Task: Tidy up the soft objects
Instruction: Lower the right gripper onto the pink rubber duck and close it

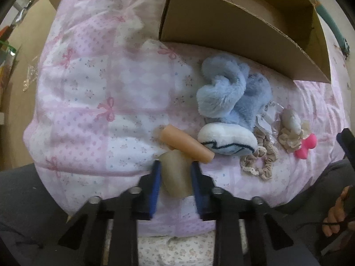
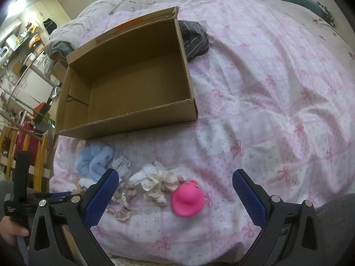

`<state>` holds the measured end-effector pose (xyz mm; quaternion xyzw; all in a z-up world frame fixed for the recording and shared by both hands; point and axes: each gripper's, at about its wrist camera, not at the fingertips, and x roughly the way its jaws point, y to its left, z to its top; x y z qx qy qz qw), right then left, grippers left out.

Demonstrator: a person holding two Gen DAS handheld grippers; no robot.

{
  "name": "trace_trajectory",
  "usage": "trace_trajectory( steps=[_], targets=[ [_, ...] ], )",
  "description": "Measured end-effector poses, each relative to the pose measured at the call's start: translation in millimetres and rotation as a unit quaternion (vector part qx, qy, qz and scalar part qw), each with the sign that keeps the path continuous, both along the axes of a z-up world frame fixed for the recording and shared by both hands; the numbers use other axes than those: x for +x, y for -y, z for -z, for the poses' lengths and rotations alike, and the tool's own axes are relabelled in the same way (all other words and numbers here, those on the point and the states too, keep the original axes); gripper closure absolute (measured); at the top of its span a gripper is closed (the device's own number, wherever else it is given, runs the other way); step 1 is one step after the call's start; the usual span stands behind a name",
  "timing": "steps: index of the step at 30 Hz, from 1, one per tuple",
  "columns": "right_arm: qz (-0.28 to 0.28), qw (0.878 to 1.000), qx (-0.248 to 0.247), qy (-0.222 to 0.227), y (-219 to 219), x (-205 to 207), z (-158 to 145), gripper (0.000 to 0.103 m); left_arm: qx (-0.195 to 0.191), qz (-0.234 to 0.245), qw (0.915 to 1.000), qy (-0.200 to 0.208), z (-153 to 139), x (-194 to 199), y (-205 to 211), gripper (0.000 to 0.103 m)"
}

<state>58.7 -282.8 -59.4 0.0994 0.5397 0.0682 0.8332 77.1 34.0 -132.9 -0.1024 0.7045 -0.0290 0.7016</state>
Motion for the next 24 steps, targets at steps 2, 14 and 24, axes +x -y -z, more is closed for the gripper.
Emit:
trace_trajectory(
  steps=[2,14,24],
  targets=[
    [-0.002,1.000,0.001,0.000,-1,1,1,0.000,-0.003,-0.009,0.9999,0.008,-5,-3,-5,0.095],
    [0.054,0.995,0.058,-0.065,25,8,20,0.000,0.013,-0.020,0.9917,0.126,-75,-10,-22,0.096],
    [0.043,0.990,0.042,-0.128,11,11,48,0.040,0.023,-0.030,0.9859,0.163,-75,-9,-17,0.096]
  ],
)
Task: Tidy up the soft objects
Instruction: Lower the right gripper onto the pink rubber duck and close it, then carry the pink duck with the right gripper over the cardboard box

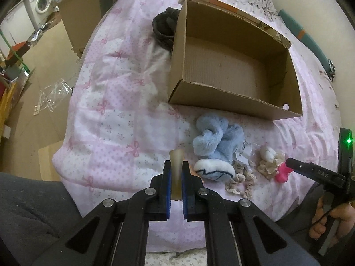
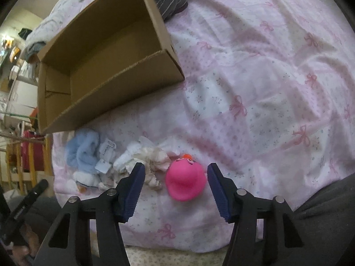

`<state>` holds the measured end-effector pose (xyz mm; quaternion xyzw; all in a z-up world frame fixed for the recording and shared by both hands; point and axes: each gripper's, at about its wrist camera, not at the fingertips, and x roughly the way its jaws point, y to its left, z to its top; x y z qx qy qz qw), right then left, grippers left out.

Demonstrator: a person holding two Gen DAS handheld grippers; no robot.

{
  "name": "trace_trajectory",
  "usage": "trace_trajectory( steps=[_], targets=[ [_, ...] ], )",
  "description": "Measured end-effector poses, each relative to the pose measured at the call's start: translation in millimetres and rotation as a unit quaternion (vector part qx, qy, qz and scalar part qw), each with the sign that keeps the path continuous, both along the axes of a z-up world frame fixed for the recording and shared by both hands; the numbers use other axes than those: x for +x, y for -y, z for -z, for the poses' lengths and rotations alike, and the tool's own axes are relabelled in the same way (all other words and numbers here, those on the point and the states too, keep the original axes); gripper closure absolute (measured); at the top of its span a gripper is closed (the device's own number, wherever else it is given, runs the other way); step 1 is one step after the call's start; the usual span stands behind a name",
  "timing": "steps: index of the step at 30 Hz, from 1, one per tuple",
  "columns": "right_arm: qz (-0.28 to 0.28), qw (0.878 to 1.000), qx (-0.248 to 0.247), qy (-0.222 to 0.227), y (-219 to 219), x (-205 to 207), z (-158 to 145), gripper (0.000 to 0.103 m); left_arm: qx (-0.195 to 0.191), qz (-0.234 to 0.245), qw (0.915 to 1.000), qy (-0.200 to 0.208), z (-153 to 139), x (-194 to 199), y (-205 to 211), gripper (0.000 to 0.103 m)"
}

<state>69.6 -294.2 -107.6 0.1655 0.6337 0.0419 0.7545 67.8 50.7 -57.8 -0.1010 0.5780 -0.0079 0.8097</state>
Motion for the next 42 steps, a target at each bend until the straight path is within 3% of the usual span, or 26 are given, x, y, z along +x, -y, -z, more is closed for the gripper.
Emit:
trace_trajectory(
  steps=[4,5,6,8,17,19,22,24,35,42],
  targets=[
    [0.000,1.000,-0.013,-0.014,-5,3,12,0.041,0.006,-0.003,1.0000,0.003,1,0,0,0.096],
    [0.001,1.000,-0.013,-0.018,-5,4,14,0.049,0.007,-0.004,1.0000,0.003,1,-1,0,0.096],
    [0.001,1.000,-0.013,-0.019,-5,4,16,0.064,0.007,-0.006,1.0000,0.004,0,-1,-1,0.096],
    [0.001,1.000,-0.018,-0.014,-5,2,14,0.073,0.007,-0.009,0.9999,0.005,-1,-1,-3,0.096],
    [-0.015,0.998,-0.013,0.066,-9,-8,-20,0.074,0.015,-0.010,0.9998,0.009,-2,-1,-2,0.096],
    [-0.008,0.994,0.015,0.112,-5,-14,-37,0.074,0.018,-0.011,0.9997,0.012,-2,-2,-2,0.096],
    [-0.001,0.975,0.064,0.213,4,-26,-76,0.074,0.020,-0.014,0.9995,0.019,-4,-2,-3,0.096],
    [-0.005,0.967,0.079,0.243,8,-30,-88,0.074,0.022,-0.016,0.9993,0.023,-6,-1,-2,0.096],
    [-0.004,0.968,0.101,0.231,4,-25,-86,0.074,0.043,-0.008,0.9968,0.066,-33,-2,2,0.096],
    [-0.020,0.965,0.102,0.242,-2,-14,-94,0.074,0.046,0.005,0.9946,0.092,-57,23,12,0.096]
  ],
)
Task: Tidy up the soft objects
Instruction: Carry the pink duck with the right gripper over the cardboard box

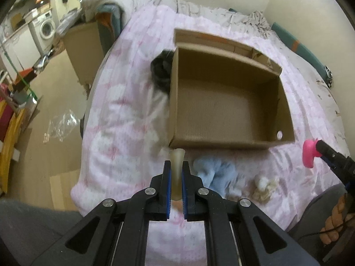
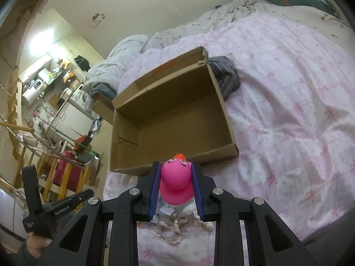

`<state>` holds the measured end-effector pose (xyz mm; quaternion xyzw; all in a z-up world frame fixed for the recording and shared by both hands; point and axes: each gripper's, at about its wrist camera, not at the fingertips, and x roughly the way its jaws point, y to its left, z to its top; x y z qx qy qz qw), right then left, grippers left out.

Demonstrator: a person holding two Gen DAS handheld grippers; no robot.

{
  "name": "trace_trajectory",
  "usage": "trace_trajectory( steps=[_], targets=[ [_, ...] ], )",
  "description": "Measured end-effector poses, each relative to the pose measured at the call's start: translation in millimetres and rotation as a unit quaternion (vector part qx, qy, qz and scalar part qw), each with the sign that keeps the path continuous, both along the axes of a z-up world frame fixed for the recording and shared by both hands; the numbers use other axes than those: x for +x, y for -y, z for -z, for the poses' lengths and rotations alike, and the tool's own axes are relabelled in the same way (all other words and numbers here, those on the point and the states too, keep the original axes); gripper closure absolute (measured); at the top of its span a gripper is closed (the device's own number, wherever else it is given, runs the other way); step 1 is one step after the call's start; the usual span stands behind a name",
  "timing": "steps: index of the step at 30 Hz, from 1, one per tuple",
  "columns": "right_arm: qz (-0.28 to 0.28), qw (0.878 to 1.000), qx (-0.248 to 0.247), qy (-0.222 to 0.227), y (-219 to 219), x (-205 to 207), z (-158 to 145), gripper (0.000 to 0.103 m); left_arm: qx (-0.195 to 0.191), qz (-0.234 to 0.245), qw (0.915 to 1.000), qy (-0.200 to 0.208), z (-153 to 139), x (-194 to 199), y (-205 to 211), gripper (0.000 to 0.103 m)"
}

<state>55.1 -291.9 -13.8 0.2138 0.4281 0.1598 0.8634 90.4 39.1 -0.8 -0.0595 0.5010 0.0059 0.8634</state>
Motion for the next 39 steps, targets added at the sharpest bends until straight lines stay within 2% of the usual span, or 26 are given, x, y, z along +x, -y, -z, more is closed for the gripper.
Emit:
trace_trajectory(
  steps=[8,16,22,26,29,33,39],
  targets=[
    [-0.015,1.000,-0.006,0.011,-7,33,-9,0.074,0.013,0.022,0.9991,0.034,-22,48,23,0.096],
    [-0.026,0.999,-0.023,0.028,-19,76,-17,0.074,0.031,0.035,0.9978,0.047,-26,86,41,0.096],
    [-0.032,0.998,-0.040,0.036,-27,96,-8,0.074,0.019,0.036,0.9982,0.044,-6,113,54,0.096],
    [-0.032,0.998,-0.049,0.019,-29,99,14,0.074,0.031,0.046,0.9966,0.060,12,118,63,0.096],
    [-0.035,0.997,-0.067,0.004,-33,101,27,0.074,0.028,0.049,0.9972,0.049,23,119,65,0.096],
    [-0.041,0.996,-0.076,-0.008,-36,102,37,0.074,0.035,0.051,0.9970,0.047,29,117,65,0.096],
    [-0.050,0.995,-0.080,-0.022,-43,104,46,0.074,0.024,0.044,0.9979,0.042,32,114,58,0.095]
  ],
)
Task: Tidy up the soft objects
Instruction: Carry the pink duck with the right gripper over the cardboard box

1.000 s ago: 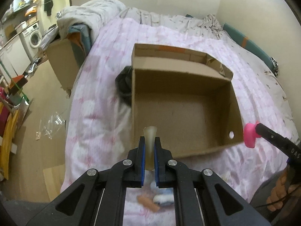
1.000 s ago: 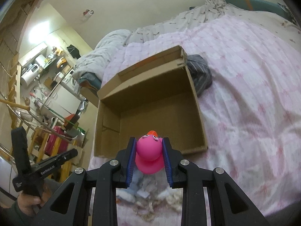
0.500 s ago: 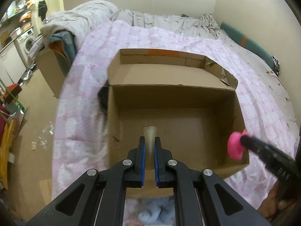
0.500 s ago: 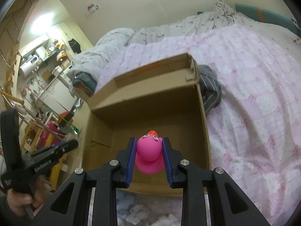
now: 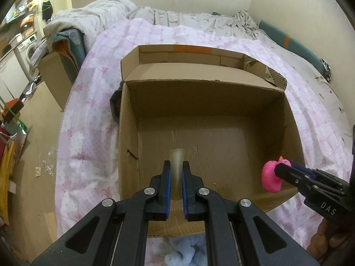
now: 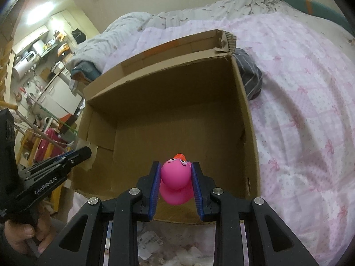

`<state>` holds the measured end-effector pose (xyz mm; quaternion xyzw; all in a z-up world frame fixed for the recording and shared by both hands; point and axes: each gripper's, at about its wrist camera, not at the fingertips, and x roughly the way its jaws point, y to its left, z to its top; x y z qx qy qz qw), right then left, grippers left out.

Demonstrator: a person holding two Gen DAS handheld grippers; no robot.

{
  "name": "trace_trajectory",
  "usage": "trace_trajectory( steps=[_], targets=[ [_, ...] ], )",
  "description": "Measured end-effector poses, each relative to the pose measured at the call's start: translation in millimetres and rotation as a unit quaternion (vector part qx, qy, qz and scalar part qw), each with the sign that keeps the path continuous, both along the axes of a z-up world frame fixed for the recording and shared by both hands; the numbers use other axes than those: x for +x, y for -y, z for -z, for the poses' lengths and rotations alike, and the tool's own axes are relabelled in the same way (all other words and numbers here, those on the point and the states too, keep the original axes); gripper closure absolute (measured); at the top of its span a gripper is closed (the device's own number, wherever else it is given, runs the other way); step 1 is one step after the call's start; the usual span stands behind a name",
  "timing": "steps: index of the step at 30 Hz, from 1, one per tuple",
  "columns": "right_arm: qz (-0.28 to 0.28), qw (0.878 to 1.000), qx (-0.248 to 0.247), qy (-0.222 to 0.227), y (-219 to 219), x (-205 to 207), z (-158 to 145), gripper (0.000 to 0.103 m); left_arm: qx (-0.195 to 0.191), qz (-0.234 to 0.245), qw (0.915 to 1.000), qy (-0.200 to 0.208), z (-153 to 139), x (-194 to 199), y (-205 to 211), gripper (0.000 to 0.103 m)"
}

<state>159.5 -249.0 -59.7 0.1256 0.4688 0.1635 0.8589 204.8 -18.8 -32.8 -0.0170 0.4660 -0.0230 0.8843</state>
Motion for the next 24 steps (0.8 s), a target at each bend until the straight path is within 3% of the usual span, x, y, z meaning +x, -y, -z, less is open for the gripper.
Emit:
trace_trajectory(
  steps=[12,18,22,24],
  targets=[
    [-0.003,1.000,-0.006,0.001,-5,-1,1,0.074,0.005,-0.011,0.9994,0.033,-11,-5,-2,0.094],
    [0.000,1.000,-0.005,0.001,-3,-1,1,0.074,0.009,-0.004,0.9993,0.035,-11,-7,0,0.088],
    [0.004,1.000,-0.002,0.005,0,-1,0,0.074,0.013,0.001,0.9989,0.045,-13,-10,3,0.076],
    [0.005,1.000,-0.002,0.008,1,-2,-1,0.074,0.021,0.003,0.9986,0.049,-14,-11,5,0.063]
  ],
)
